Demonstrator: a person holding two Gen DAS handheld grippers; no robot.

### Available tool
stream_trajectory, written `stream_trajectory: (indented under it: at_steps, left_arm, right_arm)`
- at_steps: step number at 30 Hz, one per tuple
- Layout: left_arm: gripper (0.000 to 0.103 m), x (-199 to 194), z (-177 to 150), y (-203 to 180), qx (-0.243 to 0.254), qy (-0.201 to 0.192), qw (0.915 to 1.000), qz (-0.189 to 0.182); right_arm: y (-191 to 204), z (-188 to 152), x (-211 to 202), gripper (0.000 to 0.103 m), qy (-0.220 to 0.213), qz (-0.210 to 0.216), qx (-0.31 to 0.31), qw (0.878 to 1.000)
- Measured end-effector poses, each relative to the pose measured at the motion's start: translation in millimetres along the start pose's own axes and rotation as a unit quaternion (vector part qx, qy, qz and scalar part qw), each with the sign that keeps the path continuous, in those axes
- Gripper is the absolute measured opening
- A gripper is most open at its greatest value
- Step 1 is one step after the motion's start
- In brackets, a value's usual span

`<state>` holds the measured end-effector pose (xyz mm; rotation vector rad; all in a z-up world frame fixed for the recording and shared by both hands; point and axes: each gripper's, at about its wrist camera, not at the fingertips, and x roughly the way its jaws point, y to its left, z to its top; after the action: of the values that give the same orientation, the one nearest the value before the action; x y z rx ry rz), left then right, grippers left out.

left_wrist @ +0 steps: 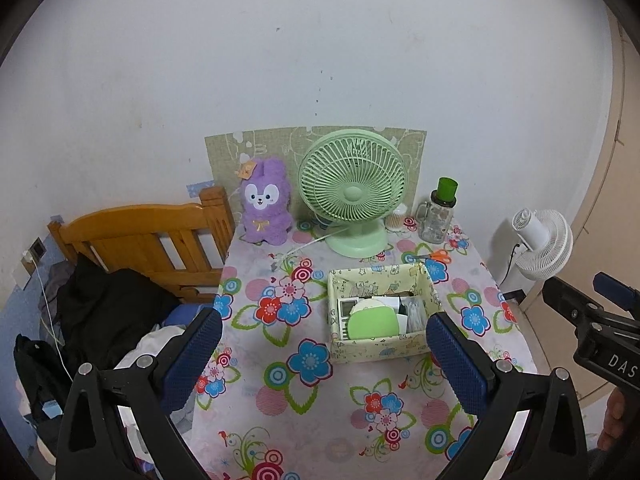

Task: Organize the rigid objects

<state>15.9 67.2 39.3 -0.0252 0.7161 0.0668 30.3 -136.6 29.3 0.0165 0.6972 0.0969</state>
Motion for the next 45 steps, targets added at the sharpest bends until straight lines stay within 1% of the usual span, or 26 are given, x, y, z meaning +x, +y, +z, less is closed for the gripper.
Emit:
stream_trajectory:
  at_steps: [8, 13, 17, 19, 25, 32, 36, 39, 45]
  left_arm:
    - [0.103, -3.4, -0.8, -8.5, 0.013, 0.000, 0.9999, 0.002]
    - [0.103, -5.9, -0.2, -10.0, 0.012, -0.001, 0.9999, 0.004]
    - [0.103, -7.9, 0.1, -10.1, 0.007, -0.002, 1.0000, -0.002]
    - [0.103, -7.2, 0.0, -8.6, 0.002, 0.001, 0.9999, -0.011]
    - [0.103, -5.7, 0.1, -8.5, 0.004, 0.005, 1.0000, -0.007]
    - [0.103, -4.1, 0.5, -9.1, 0.006, 0.008, 0.9999, -0.009]
    - [0.103, -0.4, -1.6, -15.5, 0.016, 0.013, 0.9995, -0.025]
    - [0.103, 1.8, -3.6, -19.6, 0.023, 0.016, 0.9992, -0.029]
    - [0.103, 5.4, -7.1, -20.4, 0.022, 0.024, 0.9990, -0.032]
  right_arm:
    - [-1.8, -1.1, -2.4, 0.098, 0.000, 0.006, 0.000, 1.000]
    - [-1.5, -0.2, -3.6, 0.098, 0.000, 0.007, -0.003, 1.000]
    - [-0.1, 0.4, -5.6, 0.098, -0.006, 0.010, -0.008, 1.000]
    - [1.8, 0.8, -7.2, 0.098, -0.011, 0.011, -0.013, 1.000]
    - [10.7, 0.9, -15.3, 0.098, -0.025, 0.006, -0.033, 0.999]
    - [4.1, 0.3, -11.5, 0.098, -0.013, -0.006, -0.014, 1.000]
    - [2.0, -4.2, -10.0, 0.098, -0.007, -0.002, -0.004, 1.000]
    - [2.9, -7.4, -7.4, 0.098, 0.000, 0.002, -0.005, 1.000]
    - [0.0, -13.2, -4.5, 0.098, 0.013, 0.000, -0.002, 1.000]
